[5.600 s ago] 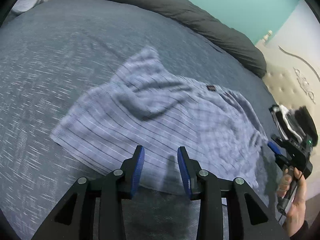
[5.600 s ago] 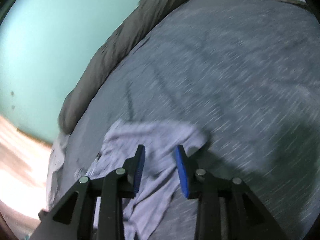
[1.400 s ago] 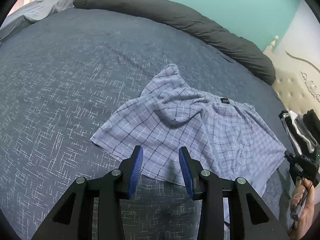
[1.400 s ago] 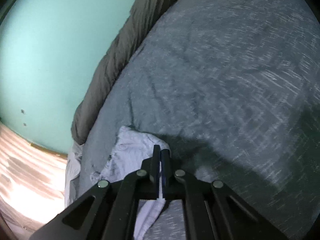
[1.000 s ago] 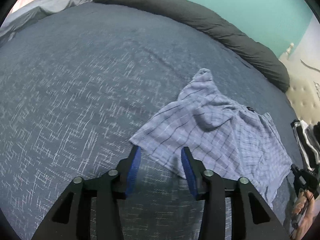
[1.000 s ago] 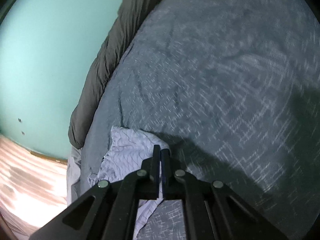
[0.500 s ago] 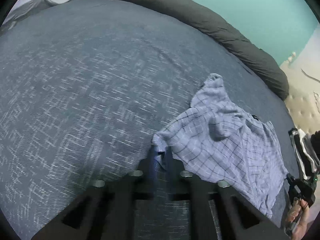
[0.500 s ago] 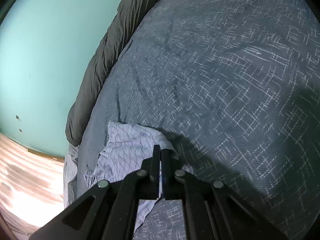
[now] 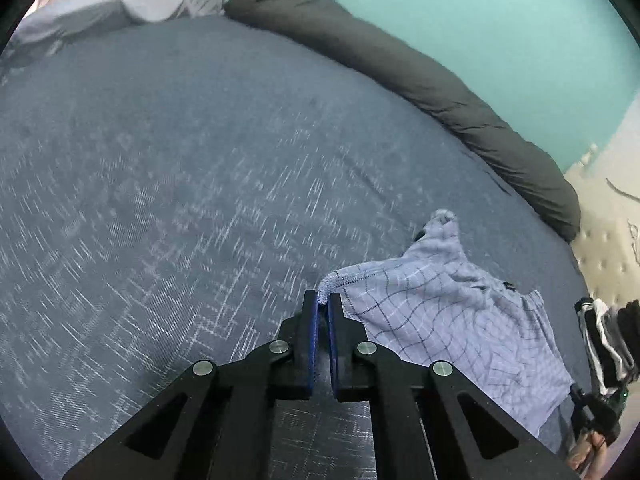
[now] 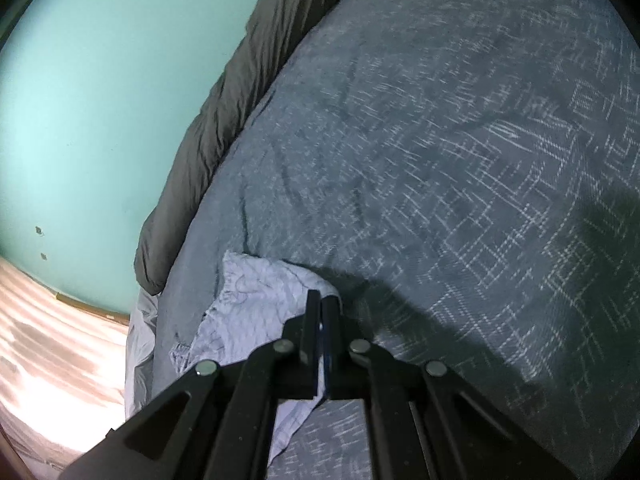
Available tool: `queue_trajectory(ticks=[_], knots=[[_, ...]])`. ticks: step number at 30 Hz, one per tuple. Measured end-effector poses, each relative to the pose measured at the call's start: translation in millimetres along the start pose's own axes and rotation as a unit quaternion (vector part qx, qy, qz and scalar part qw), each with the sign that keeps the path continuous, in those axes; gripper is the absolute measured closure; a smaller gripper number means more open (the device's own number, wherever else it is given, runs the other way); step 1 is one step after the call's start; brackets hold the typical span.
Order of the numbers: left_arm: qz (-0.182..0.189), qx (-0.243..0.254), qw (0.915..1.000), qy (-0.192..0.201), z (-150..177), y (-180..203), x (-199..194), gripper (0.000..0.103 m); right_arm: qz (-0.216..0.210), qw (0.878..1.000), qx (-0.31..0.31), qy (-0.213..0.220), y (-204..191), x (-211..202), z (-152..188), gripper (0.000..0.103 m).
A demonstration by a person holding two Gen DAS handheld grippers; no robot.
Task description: Fold clothes
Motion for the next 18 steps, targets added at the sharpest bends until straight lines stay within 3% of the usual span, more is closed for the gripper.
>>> queue_trajectory(ticks=[9, 12, 15, 16, 18], knots=[[0.000, -0.008, 0.9995, -0.031, 14, 9, 22, 0.097, 0.018, 1.000, 0.017, -0.014, 13, 9, 2, 0.099], [-0.003, -0.011, 0.9997, -0.022, 14, 9, 11, 0.087, 0.028, 0.999, 0.026, -0.013, 16, 5, 2, 0.099], [0.000, -0.014, 0.9998, -0.012, 18, 11, -5, 0.074, 0.045, 0.999, 0.024, -0.006, 15, -8, 6, 0.090], [0.003, -0.010, 0.9999, -0.012, 22, 13, -9, 0.073, 0.049, 0.999, 0.018, -0.004, 12, -13, 8, 0.080], [0.023, 0.004, 0.9994, -0.027, 34, 27, -15, 0.072, 0.048, 0.999, 0.006, -0.003, 4, -21, 12, 0.075]])
Point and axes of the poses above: each gripper's, at about its wrist camera, not at the fingertips, and x roughly the way its jaws point, y to its right, z to its underside, the point moved 5 cm from there along x, roughly the way its jaws point, and after that the axes turned 3 degrees about -x, right-handed, at the moved point
